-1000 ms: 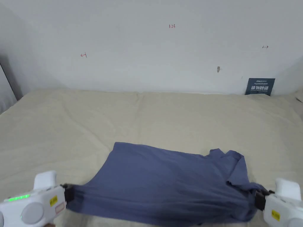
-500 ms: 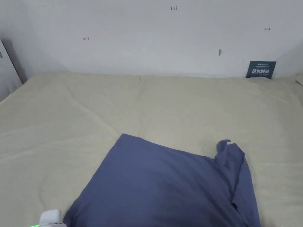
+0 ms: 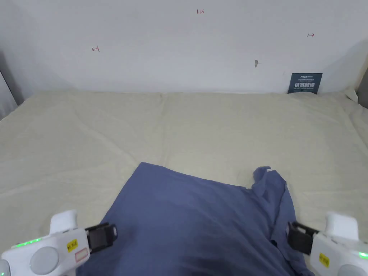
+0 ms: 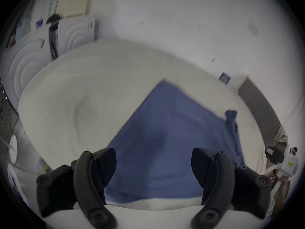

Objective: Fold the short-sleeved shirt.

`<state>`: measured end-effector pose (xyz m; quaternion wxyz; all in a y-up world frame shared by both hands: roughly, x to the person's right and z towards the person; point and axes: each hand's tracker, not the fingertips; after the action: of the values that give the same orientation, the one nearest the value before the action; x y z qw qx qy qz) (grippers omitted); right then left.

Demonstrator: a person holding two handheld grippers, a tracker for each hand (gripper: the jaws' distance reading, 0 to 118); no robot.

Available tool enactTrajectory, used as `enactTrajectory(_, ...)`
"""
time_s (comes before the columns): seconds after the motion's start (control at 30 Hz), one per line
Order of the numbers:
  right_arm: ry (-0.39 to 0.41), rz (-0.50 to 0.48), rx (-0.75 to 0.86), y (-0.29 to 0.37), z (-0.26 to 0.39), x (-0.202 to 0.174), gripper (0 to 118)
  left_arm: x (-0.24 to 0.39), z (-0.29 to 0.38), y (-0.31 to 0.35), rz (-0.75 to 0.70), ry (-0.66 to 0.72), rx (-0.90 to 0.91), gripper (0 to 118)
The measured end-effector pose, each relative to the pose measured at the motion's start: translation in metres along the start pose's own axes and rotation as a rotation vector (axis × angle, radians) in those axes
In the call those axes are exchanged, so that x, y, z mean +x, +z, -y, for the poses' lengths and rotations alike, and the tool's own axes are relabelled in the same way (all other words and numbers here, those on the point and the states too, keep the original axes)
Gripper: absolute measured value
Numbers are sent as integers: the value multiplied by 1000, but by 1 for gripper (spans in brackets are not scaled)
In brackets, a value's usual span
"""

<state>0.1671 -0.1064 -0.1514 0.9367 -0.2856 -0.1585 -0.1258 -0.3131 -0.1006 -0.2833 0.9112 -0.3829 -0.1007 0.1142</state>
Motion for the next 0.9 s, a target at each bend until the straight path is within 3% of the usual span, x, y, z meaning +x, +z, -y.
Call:
enactTrajectory(0.1,36,-28,189,33,-32,-15,87,33,-21,23,26,-81,178,96)
enactTrajectory(0.23,90,12,387,66,-54,-31,86,69,-31,47,18,-208,381,96)
enactTrajectory(0.3,123,41,442,77,-59,-40,83,81,-31,55,28,-240,455,90)
enactTrajectory(0.33,138,56,456,82,-60,-43,76,86,-30,59,46,-258,479,74)
enactTrajectory(0.37,158,75,477,85,-59,-46,75,88,-29,59,64,-269,501,55)
enactTrajectory(0.43,195,88,500,90,-59,-53,70,93,-25,63,113,-289,544,0)
enactTrajectory(0.47,218,90,502,91,-58,-56,60,96,-23,63,107,-285,540,0)
enactTrajectory(0.5,246,99,508,93,-57,-60,38,96,-21,61,104,-277,538,0)
enactTrajectory(0.53,250,101,523,94,-54,-63,0,97,-22,63,145,-273,566,0)
enactTrajectory(0.9,239,86,537,82,-58,-62,0,95,-39,45,136,-263,503,0)
